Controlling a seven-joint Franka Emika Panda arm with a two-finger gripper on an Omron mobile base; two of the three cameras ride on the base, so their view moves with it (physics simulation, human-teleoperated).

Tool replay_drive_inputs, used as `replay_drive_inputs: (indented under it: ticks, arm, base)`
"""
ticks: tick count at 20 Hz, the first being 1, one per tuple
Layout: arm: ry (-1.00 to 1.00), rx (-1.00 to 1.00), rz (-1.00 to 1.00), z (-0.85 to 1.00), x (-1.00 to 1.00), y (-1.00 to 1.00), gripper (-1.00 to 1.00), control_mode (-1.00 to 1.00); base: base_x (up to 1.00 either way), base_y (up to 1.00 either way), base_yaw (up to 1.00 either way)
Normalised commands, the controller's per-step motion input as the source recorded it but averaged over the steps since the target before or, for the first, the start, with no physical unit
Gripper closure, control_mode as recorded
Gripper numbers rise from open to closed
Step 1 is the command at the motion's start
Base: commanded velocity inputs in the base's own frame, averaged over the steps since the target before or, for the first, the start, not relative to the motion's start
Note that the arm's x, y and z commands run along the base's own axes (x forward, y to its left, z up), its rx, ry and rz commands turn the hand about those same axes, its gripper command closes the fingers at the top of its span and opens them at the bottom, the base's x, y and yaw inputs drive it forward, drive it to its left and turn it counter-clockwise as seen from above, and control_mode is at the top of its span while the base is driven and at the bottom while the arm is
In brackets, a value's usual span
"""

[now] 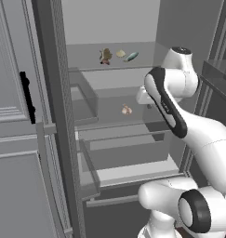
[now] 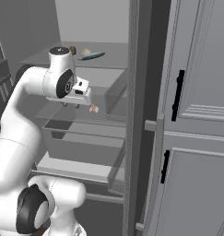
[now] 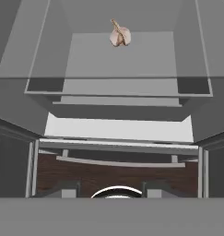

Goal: Place one garlic and one fish in each tupperware on the nearby counter, to pack two identical lunches.

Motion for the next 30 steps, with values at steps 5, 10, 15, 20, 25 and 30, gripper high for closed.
replay_drive_inputs:
  ticks: [5, 10, 15, 20, 25, 30]
  arm:
    - [-0.02, -0.02, -0.02, -0.16, 0.21, -0.07, -1.00, -1.00]
    - [-0.13, -0.08, -0.05, -0.43, 0.93, 0.06, -1.00, -1.00]
    - [-0.05, -0.01, -0.06, -0.39, 0.93, 0.11, -1.00, -1.00]
    - [0.00, 0.00, -0.01, -0.49, 0.82, 0.22, -1.00, -1.00]
    - [0.00, -0.02, 0.00, -0.43, 0.58, 0.01, -1.00, -1.00]
    - [0.00, 0.02, -0.01, -0.42, 0.62, -0.09, -1.00, -1.00]
  base:
    - [0.00, 0.00, 0.00]
    - [0.00, 0.00, 0.00]
    - [0.00, 0.00, 0.00]
    - [0.00, 0.00, 0.00]
    - [0.00, 0.00, 0.00]
    - [0.00, 0.00, 0.00]
